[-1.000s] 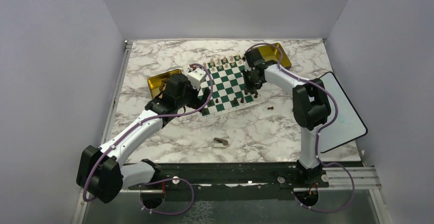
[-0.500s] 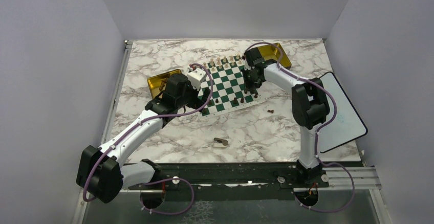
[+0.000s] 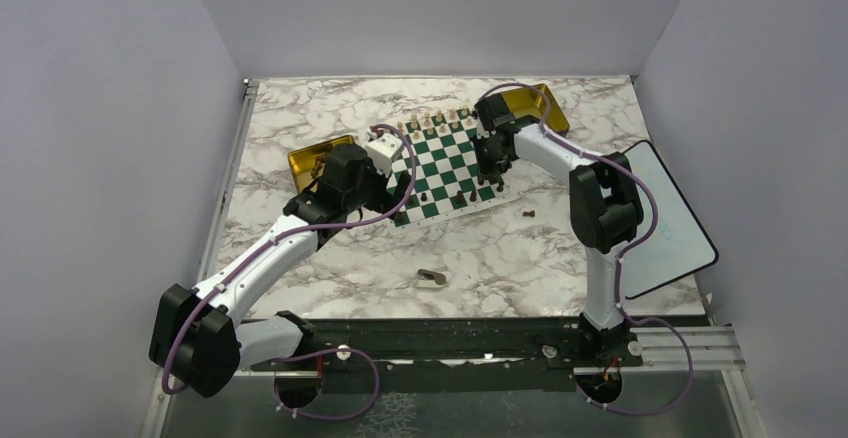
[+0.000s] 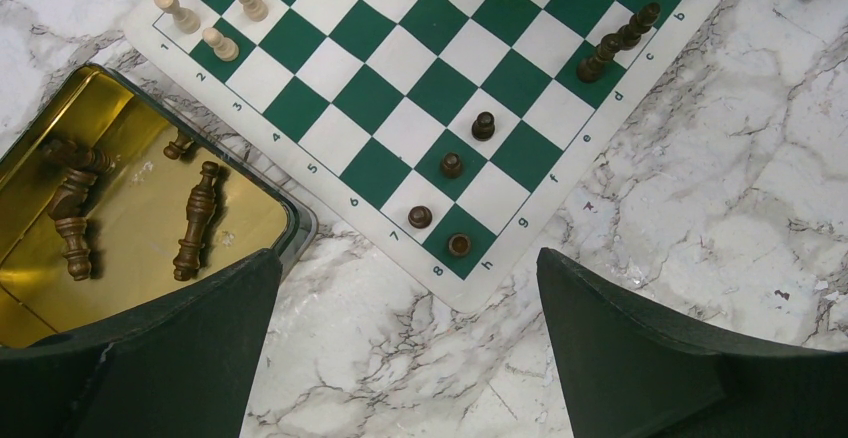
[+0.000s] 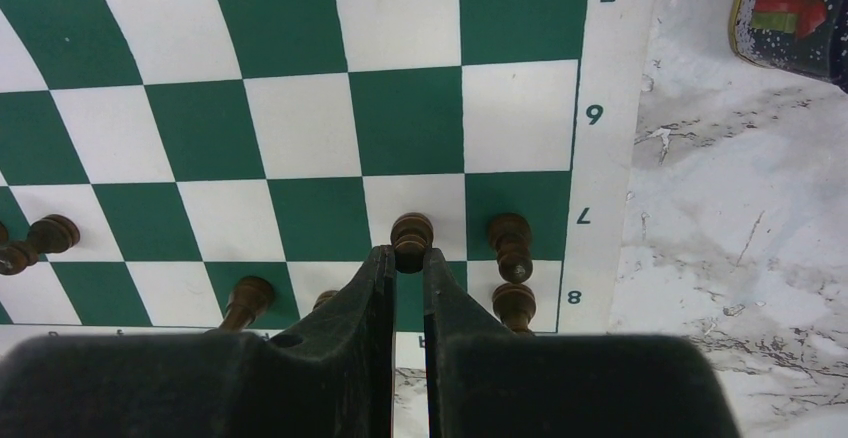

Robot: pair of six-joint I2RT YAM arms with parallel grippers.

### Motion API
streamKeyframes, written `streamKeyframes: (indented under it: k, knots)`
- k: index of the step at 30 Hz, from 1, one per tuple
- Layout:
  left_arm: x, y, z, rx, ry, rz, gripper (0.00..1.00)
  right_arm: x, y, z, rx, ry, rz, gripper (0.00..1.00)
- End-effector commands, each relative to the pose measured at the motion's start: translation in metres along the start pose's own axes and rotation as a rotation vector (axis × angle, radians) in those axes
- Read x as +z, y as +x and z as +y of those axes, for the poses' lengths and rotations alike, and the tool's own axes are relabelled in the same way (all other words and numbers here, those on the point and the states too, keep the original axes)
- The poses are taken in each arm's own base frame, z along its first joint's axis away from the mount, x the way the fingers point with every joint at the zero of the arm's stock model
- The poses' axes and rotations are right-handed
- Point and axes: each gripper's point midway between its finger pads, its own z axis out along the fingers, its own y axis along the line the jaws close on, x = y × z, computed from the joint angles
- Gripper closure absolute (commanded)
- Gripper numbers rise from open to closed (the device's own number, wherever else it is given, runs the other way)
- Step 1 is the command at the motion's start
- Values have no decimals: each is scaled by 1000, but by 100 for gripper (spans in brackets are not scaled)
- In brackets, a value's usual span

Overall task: Set up the chess pieces on the board
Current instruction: Place the chess piece on the chessboard, then pick up the chess piece at the center of the board.

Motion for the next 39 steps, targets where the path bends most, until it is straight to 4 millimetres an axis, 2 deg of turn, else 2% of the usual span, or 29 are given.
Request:
streamKeyframes:
  k: [1,8,14,22,27,32,34,37,39]
  knots:
    - [-5,-6,1,-1,-6,-30,1,2,-1,0,-7,23,10,85]
    - [-4,-6,1,-1,-7,-27,1,8,1,-2,-5,33,14,75]
    - [-4,-6,3,-1,-14,-28,1,-3,-16,7,-5,-8,-33,67]
    - [-6,-6,4,-3,-23,-31,1,-35,-48,19,-14,-63,-135,62]
    - [-5,-6,1,-13,-6,-30,1,-68,-57,7,-38,0,-175,60]
    - [-7,-8,1,-13,-7,-43,1,-93,-46,-12,-78,70,-247,60]
    - [-8,-11,0,-16,0,-52,1,-97,-35,-17,-119,82,-260,60]
    - [-9,-14,-3,-20,14,-64,1,-102,-12,-31,-198,124,-246,60]
    - [-11,-15,-4,-22,17,-70,1,-100,12,-38,-262,136,-214,61]
